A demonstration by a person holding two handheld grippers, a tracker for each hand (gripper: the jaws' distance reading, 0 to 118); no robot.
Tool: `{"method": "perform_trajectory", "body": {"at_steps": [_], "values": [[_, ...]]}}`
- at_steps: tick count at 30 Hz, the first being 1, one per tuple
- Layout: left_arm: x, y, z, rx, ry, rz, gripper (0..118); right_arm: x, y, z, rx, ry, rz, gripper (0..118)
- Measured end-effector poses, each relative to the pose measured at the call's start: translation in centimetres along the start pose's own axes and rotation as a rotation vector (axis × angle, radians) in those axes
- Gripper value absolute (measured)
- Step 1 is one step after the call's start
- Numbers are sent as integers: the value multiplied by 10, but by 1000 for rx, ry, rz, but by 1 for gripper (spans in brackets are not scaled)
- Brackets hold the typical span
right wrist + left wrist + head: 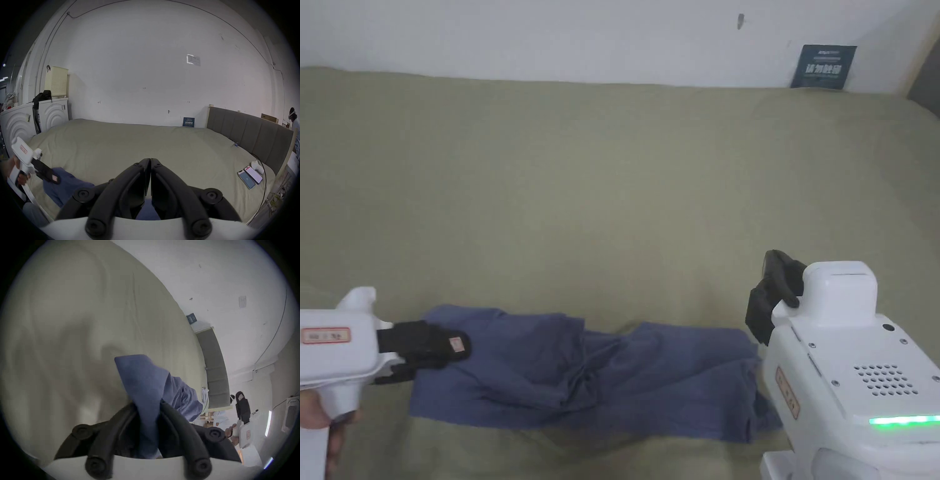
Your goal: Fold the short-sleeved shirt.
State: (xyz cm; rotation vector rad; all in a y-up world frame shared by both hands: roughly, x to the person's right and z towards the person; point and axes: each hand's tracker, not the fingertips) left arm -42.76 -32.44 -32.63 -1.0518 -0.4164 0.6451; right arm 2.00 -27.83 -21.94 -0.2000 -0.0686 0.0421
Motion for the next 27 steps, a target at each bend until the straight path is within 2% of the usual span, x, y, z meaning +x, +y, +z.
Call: {"method": "perform_trajectory", "body": {"at_steps": [5, 10, 13, 19, 21, 24, 27], "values": [[14, 9, 44, 56, 165, -97, 13, -11, 3, -6, 14, 24, -15, 7], [52, 7, 33, 30, 172, -172, 13, -16, 7, -5, 24, 43, -10, 7], [86, -2, 7, -26, 187, -274, 13, -13, 8, -2, 28, 39, 6, 7], [150, -20, -50, -113, 103, -334, 13, 3, 5, 2, 15, 12, 1, 7], [171, -32, -75, -145, 142, -409, 13, 9, 3, 2, 9, 2, 1, 7], [189, -42, -118, -196, 166, -417, 13, 16, 0, 2, -1, -15, 2, 7], [202, -60, -162, -229, 238, -485, 13, 21, -2, 0, -15, -29, -4, 7]]}}
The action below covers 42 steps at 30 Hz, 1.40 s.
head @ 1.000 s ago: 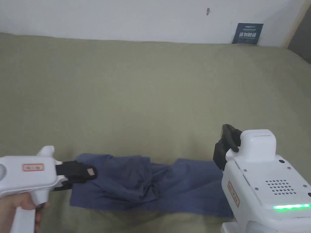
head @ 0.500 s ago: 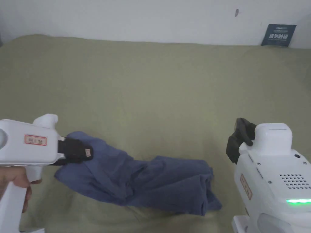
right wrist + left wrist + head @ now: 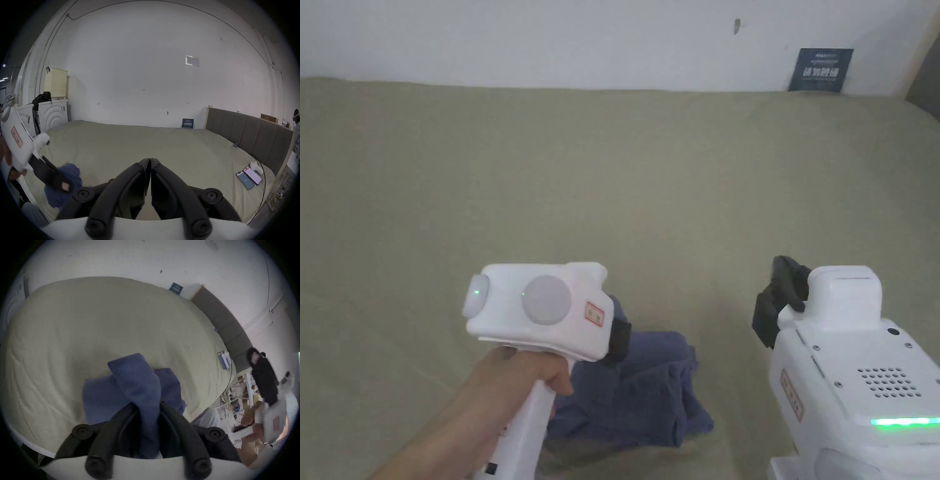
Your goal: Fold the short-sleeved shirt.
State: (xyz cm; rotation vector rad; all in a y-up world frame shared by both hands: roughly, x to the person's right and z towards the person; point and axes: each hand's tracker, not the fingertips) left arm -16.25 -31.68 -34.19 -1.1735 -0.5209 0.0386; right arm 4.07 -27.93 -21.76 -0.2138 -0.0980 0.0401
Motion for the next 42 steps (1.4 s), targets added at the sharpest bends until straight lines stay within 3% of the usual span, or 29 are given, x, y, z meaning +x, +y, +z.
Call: {"method": "perform_trajectory", "body": {"at_steps": [1, 2, 3, 4, 5, 9, 11, 12, 14, 15, 20, 25, 27, 33, 42], "values": [[5, 0, -10, -8, -5, -3, 18, 1, -1, -1, -3, -2, -3, 7], [8, -1, -22, -20, -29, -7, 35, 1, -1, -1, -5, -8, -5, 7], [9, -1, -30, -38, -89, 8, 71, 1, -2, -1, -7, -10, -6, 7], [9, -2, -35, -31, -136, 22, 116, 1, -3, -2, -11, -10, -7, 7], [10, -4, -37, -14, -168, 35, 118, 1, -4, -3, -16, -9, -7, 7], [-4, -6, -9, 67, -197, 113, 110, -4, -6, -4, -27, -1, 5, 7], [-22, -8, 10, 92, -270, 192, 98, -6, -6, -5, -29, 3, 5, 7], [-36, -11, 18, 119, -297, 226, 82, -8, -6, -5, -29, 6, 4, 7], [-56, -18, 29, 168, -318, 256, 7, -10, -6, -7, -29, 10, 1, 7], [-62, -21, 28, 162, -297, 255, 1, -11, -6, -7, -31, 16, 2, 7], [-68, -36, -5, 80, -341, 283, 1, -14, -8, -9, -40, 27, 10, 7], [-54, -40, -52, 4, -583, 341, 1, -14, -11, -8, -56, 27, 13, 7], [-51, -47, -75, -21, -508, 362, 1, -10, -13, -7, -61, 23, 15, 7], [-51, -54, -78, 3, -513, 383, 1, -2, -21, -7, -89, 6, 25, 7], [-74, -47, 6, 159, -449, 331, 1, -29, -36, -2, -148, 82, -6, 7]]}}
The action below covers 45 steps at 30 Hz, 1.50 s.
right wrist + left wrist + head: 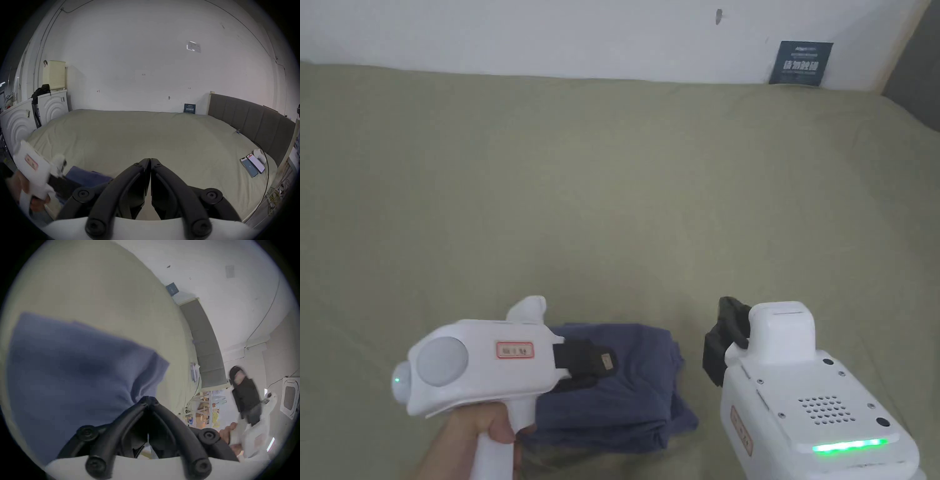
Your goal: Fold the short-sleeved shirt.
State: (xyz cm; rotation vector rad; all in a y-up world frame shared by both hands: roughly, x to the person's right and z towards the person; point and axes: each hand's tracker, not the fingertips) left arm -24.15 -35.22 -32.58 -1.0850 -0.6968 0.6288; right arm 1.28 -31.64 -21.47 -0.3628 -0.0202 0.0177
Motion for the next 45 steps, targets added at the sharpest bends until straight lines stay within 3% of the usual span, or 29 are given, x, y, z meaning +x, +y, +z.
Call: {"method": "perform_trajectory", "body": {"at_steps": [8, 11, 14, 16, 19, 21, 24, 25, 27, 30, 33, 35, 36, 38, 40, 42, 45], "values": [[-30, 6, 60, 105, 201, -49, 1, -40, -29, -40, -256, 162, -22, 7], [-48, 3, 70, 123, 265, -26, 1, -43, -45, -61, -334, 145, -29, 7], [-63, 0, 77, 115, 288, 4, 1, -41, -60, -81, -548, 96, -5, 7], [-67, -1, 78, 105, 300, 2, 1, -33, -63, -83, -534, 110, -72, 7], [-73, 1, 76, 70, 262, 15, 3, -31, -56, -85, -534, 118, -71, 7], [-76, 4, 73, 48, 198, 30, 24, -31, -58, -86, -537, 126, -58, 7], [-95, 15, 64, 8, 58, 51, 101, -25, -59, -87, -538, 146, -63, 7], [-99, 17, 58, -17, 4, 75, 118, -23, -59, -87, -539, 153, -66, 7], [-112, 22, 46, -42, -119, 132, 118, -21, -58, -89, -547, 167, -76, 7], [-124, 29, 18, -89, -142, 196, 118, -19, -57, -90, -556, 177, -98, 7], [-123, 31, -4, -146, -284, 227, 118, -19, -57, -90, -558, 184, -94, 7], [-112, 27, -16, -175, -250, 201, 112, -18, -57, -91, -561, 189, -95, 7], [-107, 27, -18, -166, -210, 157, 105, -16, -57, -92, -561, 193, -101, 7], [-103, 30, -15, -156, -157, 136, 23, -12, -56, -91, -560, 199, -117, 7], [-109, 32, -17, -153, -35, 113, 24, -11, -52, -85, -528, 200, -126, 7], [-109, 28, -14, -166, -82, 139, 24, -11, -41, -72, -456, 162, -102, 7], [-98, 27, -8, -131, -48, 141, 24, -9, -16, -34, -183, 99, -86, 7]]}}
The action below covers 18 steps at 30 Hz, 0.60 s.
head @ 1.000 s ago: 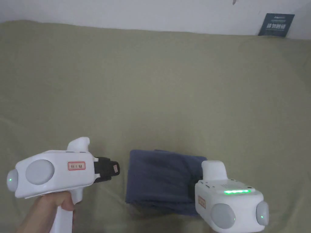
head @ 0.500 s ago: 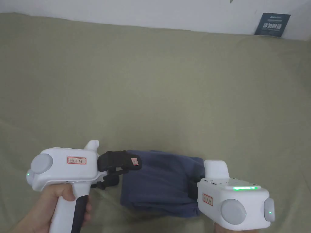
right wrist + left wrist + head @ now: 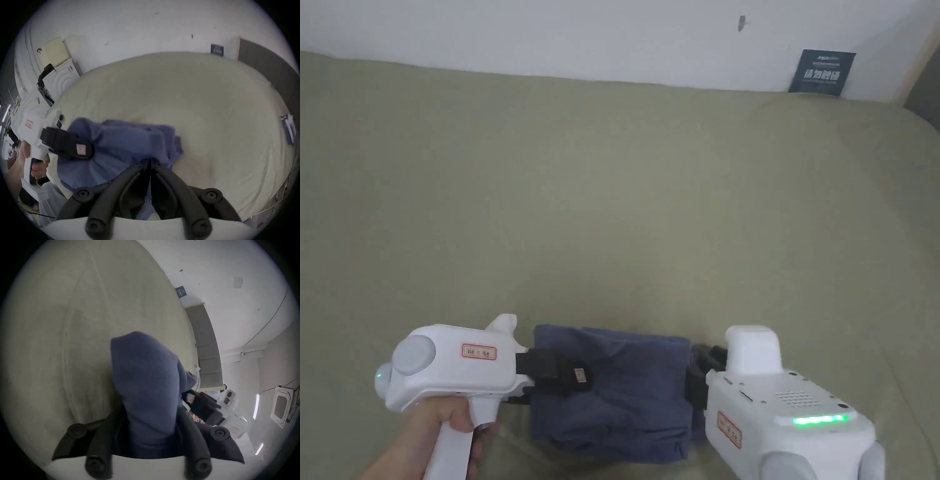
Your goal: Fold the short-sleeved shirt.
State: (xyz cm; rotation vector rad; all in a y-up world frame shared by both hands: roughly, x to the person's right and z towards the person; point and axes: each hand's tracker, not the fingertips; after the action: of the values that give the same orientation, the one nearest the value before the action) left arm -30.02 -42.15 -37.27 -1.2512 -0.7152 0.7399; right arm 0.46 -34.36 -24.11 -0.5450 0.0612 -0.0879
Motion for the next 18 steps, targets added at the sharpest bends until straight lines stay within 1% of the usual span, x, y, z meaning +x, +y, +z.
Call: {"method": "perform_trajectory", "body": {"at_steps": [1, 4, 5, 7, 8, 13, 16, 17, 18], "values": [[5, -1, 0, 3, 20, -17, 24, -4, 8, 14, 95, -45, 38, 7], [16, 0, 4, 7, 48, -39, 24, -11, 26, 43, 296, -153, 134, 7], [19, 0, 5, 6, 56, -41, 24, -13, 30, 49, 335, -172, 142, 7], [25, 1, 9, 13, 73, -59, 24, -14, 39, 62, 403, -182, 121, 7], [27, 2, 12, 15, 78, -63, 24, -14, 42, 66, 402, -194, 121, 7], [31, 6, 34, 36, 100, -66, 24, -19, 48, 64, 405, -186, 119, 7], [28, 7, 57, 70, 124, -63, 24, -29, 49, 58, 385, -139, 99, 7], [25, 9, 65, 78, 131, -62, 24, -34, 49, 54, 381, -132, 100, 7], [13, 12, 77, 92, 142, -57, 24, -41, 50, 49, 374, -105, 104, 7]]}}
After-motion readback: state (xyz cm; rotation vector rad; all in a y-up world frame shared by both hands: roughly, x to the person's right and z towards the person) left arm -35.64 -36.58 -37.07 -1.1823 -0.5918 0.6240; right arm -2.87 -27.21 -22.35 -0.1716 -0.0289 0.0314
